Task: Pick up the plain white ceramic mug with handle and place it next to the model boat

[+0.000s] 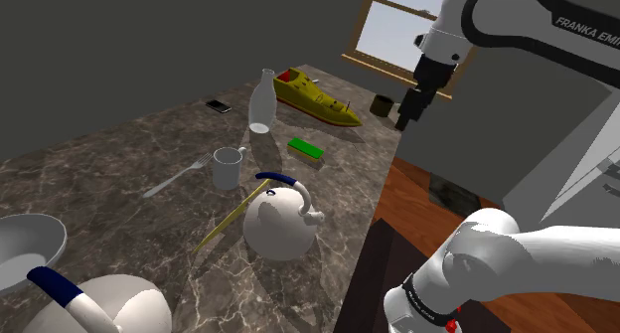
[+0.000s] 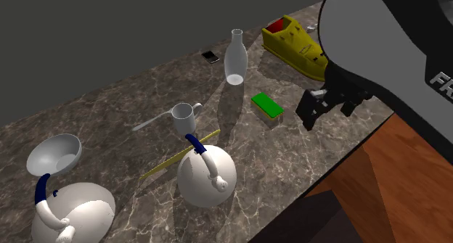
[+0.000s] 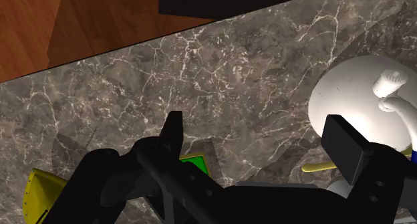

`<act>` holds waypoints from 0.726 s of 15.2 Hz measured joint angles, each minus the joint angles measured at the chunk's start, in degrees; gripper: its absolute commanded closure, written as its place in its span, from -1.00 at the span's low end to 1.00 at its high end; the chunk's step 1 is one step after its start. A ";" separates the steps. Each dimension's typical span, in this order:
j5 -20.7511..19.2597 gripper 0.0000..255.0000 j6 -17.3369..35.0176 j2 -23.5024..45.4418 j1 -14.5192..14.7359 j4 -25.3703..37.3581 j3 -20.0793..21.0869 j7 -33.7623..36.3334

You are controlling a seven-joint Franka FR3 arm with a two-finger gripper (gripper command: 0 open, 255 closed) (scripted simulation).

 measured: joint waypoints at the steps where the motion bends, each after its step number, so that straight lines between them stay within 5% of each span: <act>1: 0.00 -1.00 0.00 0.00 0.00 0.00 0.00 0.00; 11: 5.52 -1.00 12.27 9.82 2.57 -1.74 7.21 10.05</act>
